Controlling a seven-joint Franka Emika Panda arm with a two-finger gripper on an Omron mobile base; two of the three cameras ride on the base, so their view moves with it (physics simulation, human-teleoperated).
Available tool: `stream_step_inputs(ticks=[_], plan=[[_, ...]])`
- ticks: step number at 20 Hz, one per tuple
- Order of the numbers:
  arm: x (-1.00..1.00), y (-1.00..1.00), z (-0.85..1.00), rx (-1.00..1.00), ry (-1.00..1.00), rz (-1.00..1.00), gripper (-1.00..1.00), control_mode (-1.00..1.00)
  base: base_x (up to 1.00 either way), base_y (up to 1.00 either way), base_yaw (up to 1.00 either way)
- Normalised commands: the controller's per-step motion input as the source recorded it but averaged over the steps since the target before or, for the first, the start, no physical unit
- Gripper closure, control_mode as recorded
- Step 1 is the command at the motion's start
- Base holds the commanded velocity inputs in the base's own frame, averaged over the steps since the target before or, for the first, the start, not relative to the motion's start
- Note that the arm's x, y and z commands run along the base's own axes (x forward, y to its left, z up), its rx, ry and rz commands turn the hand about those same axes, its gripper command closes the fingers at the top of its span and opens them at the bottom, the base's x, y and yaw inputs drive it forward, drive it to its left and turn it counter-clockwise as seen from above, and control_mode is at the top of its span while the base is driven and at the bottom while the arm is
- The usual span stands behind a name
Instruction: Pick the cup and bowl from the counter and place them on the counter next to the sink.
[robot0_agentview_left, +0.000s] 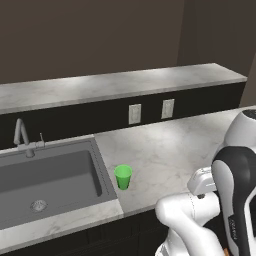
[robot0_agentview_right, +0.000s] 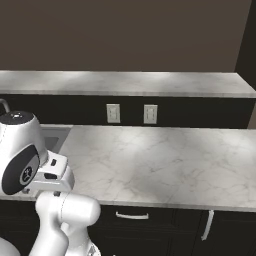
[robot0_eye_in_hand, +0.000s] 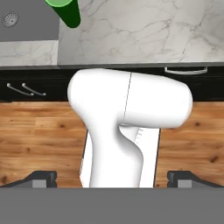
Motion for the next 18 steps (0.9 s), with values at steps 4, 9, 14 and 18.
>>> stream_step_inputs(ticks=[4, 9, 14, 18], plan=[[0.00, 0.00, 0.00, 0.00, 0.00, 0.00, -1.00, 1.00, -0.26, 0.00, -0.01], [0.00, 0.00, 0.00, 0.00, 0.00, 0.00, -1.00, 1.00, -0.59, 0.00, -0.02], [0.00, 0.00, 0.00, 0.00, 0.00, 0.00, -1.00, 1.00, -0.37, -0.04, 0.00], [0.00, 0.00, 0.00, 0.00, 0.00, 0.00, -1.00, 1.00, -0.23, -0.22, 0.00]])
